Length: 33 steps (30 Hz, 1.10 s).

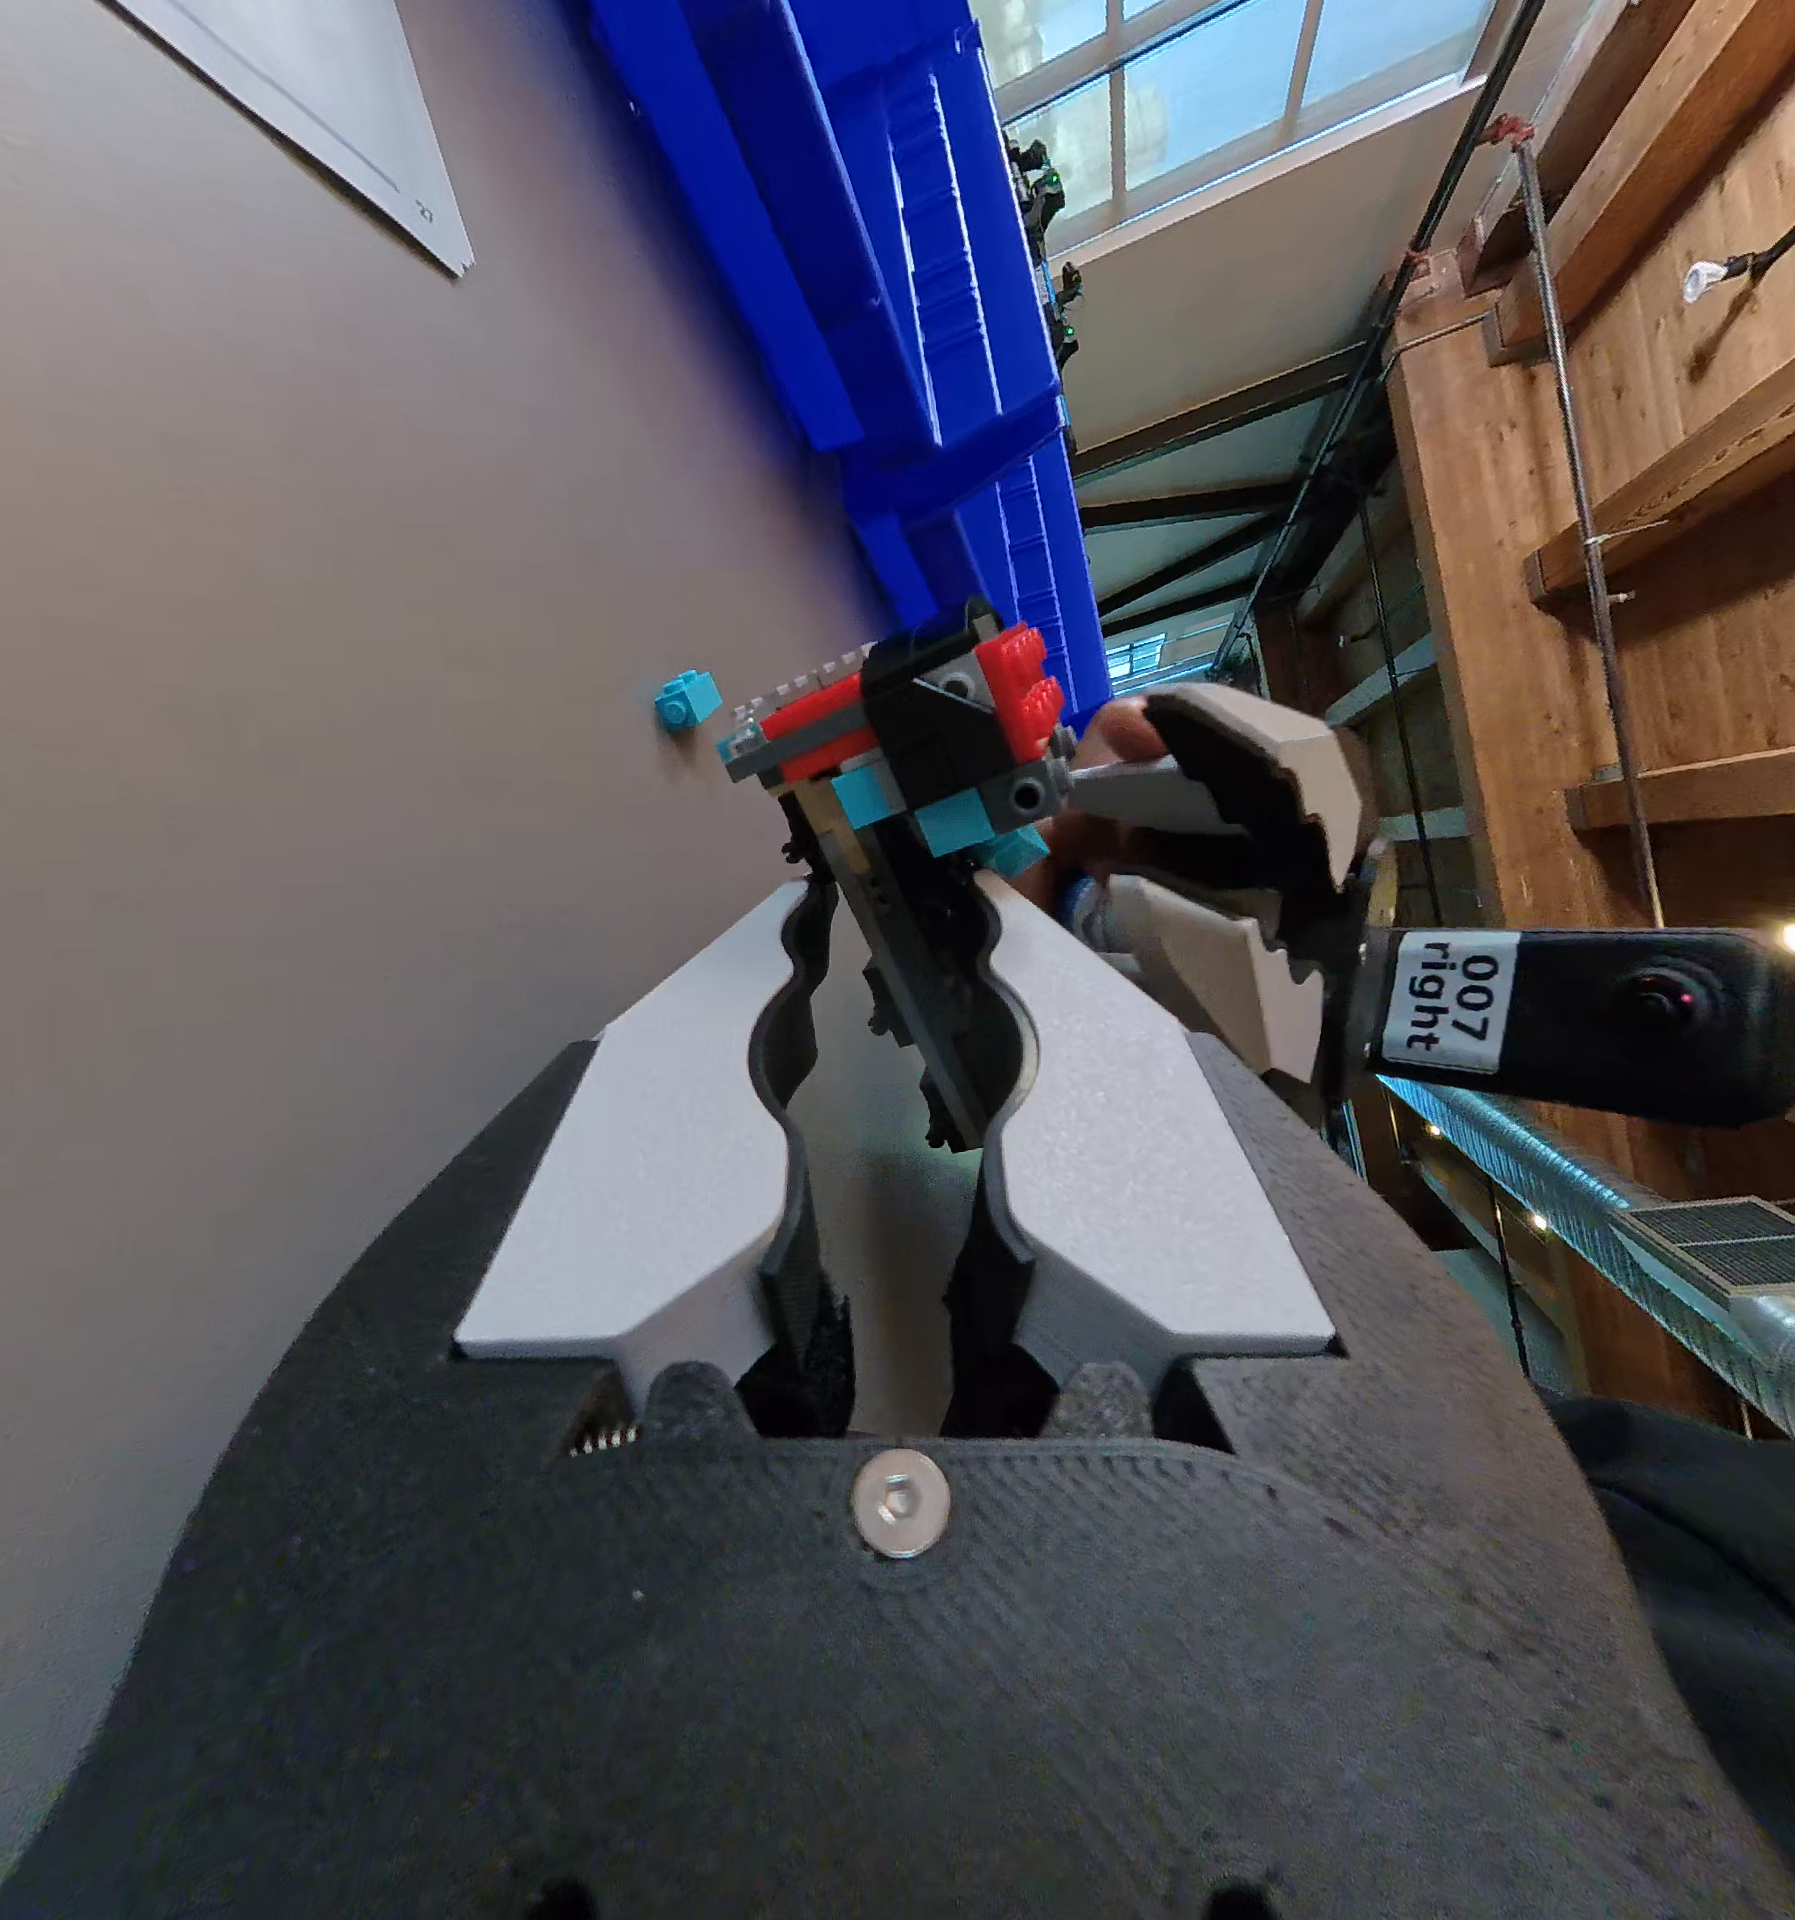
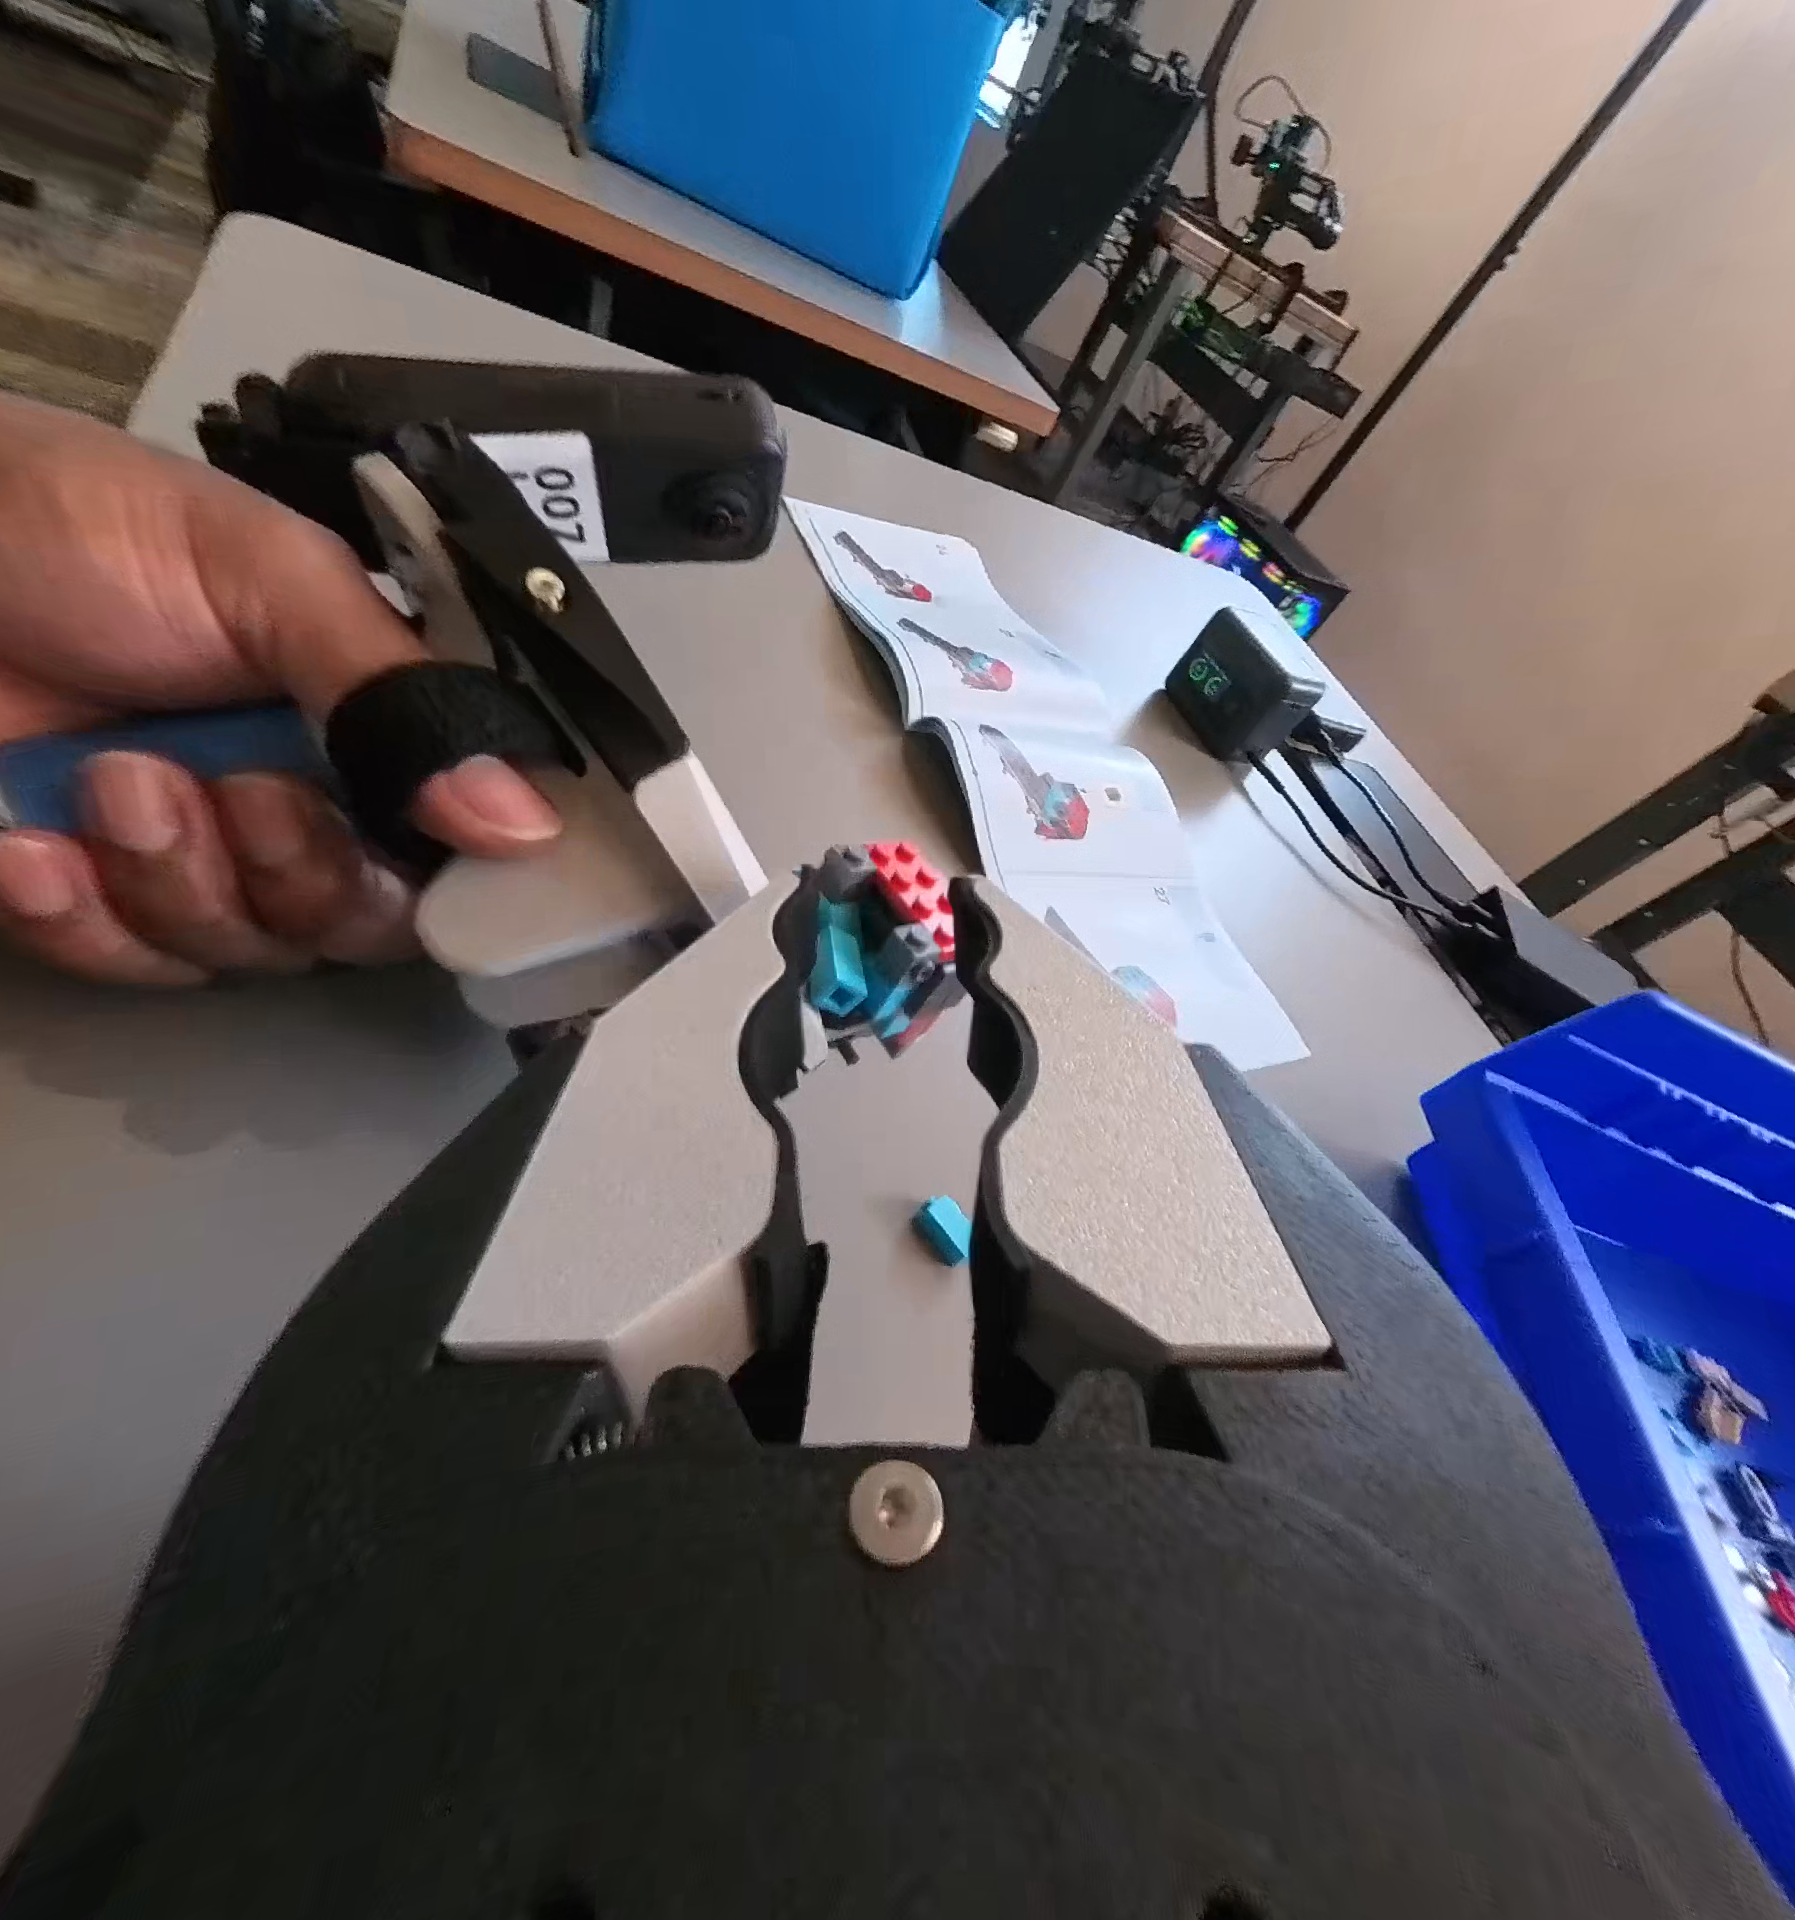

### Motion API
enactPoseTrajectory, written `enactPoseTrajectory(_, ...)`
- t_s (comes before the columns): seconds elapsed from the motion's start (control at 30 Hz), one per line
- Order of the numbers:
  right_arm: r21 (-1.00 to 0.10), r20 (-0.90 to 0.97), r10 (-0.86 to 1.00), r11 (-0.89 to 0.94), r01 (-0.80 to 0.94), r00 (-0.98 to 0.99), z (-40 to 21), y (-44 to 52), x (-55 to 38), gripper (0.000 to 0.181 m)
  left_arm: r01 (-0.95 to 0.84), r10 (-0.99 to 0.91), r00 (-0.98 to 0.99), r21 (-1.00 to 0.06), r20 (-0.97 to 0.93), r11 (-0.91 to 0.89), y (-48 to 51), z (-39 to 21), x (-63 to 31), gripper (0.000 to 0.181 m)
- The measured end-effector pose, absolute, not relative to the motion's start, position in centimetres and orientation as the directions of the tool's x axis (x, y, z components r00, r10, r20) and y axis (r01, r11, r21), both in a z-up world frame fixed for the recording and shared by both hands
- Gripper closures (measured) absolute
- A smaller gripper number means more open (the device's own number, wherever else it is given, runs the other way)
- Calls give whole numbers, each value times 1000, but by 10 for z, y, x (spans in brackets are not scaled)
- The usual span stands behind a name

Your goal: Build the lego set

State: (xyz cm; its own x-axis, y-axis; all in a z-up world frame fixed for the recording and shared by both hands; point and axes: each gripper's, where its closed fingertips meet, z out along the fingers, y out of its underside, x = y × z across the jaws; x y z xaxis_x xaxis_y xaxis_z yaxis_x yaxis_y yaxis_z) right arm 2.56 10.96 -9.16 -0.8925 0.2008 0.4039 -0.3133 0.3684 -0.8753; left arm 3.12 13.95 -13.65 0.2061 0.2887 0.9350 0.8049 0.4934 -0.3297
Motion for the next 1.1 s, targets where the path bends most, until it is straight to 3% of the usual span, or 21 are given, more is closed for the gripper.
enactPoseTrajectory(0.57, -858, 470, 297, 375, -351, -831, -96, 121, 10, 156, 824, 171, 182, -246, 968, 511, 138, -130, 32, 157)
enactPoseTrajectory(0.87, -900, 404, 249, 281, -334, -880, -87, 124, 24, 156, 821, 194, 187, -262, 963, 506, 138, -132, 32, 157)
enactPoseTrajectory(1.1, -852, 471, 219, 364, -376, -855, -102, 124, 23, 155, 819, 236, 199, -294, 951, 493, 140, -134, 33, 157)
